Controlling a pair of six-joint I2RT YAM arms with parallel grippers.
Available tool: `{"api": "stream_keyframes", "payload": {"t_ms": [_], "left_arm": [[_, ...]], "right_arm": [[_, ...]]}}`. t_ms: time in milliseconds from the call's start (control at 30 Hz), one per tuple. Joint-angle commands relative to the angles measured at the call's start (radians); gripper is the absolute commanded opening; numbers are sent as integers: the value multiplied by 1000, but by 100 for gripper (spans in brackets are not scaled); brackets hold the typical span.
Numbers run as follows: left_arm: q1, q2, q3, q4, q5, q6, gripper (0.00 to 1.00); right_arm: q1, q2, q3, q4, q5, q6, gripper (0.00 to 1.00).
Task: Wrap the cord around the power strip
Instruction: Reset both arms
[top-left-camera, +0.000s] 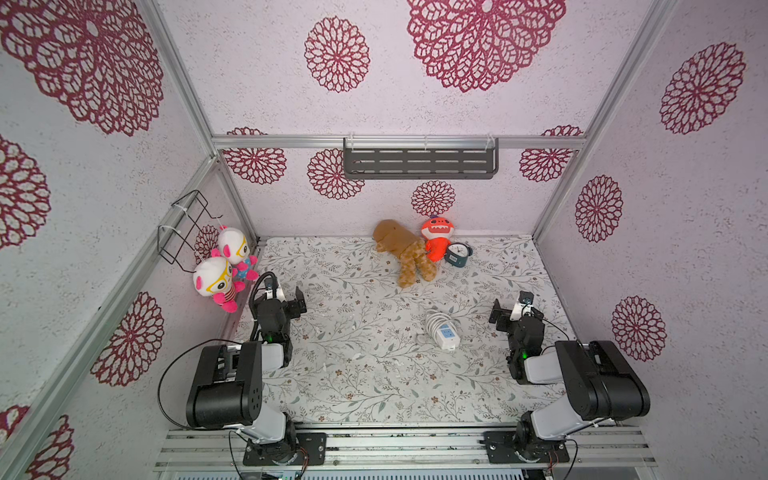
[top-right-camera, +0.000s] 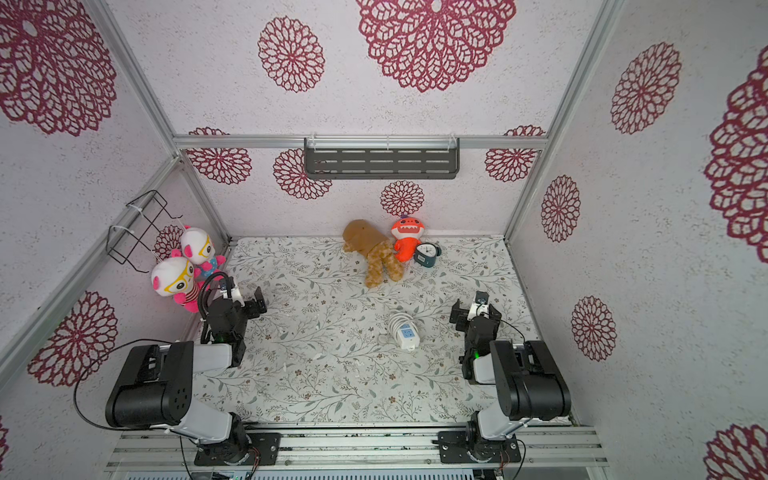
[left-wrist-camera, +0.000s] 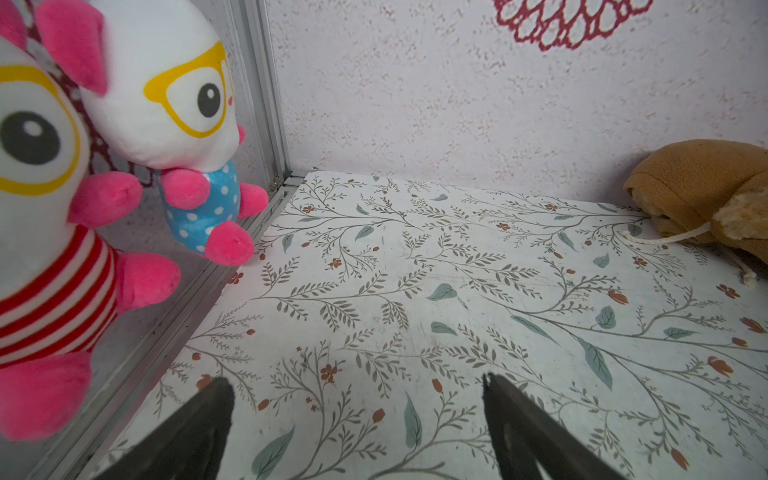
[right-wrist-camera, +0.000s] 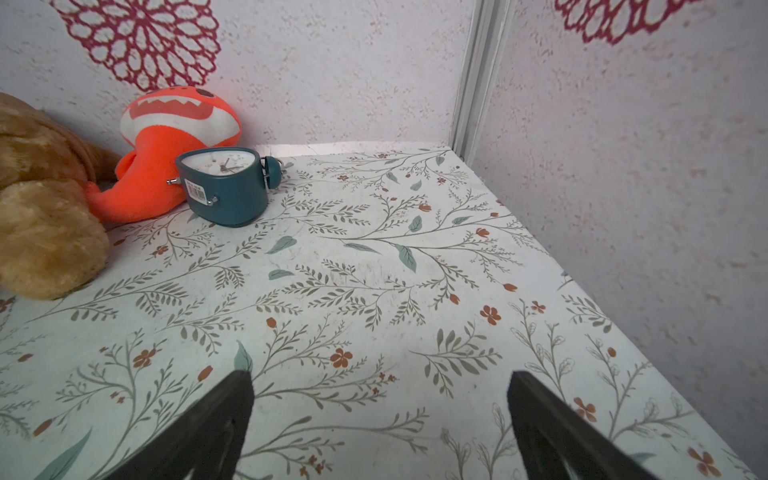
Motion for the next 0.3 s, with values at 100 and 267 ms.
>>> {"api": "stream_keyframes", "payload": {"t_ms": [100, 267], "left_arm": [[8, 1, -1, -5, -3, -12, 97], [8, 1, -1, -6, -3, -13, 97]], "right_arm": [[0, 3, 28, -21, -20, -12, 99], [-5, -6, 15, -5, -28, -11, 99]]}}
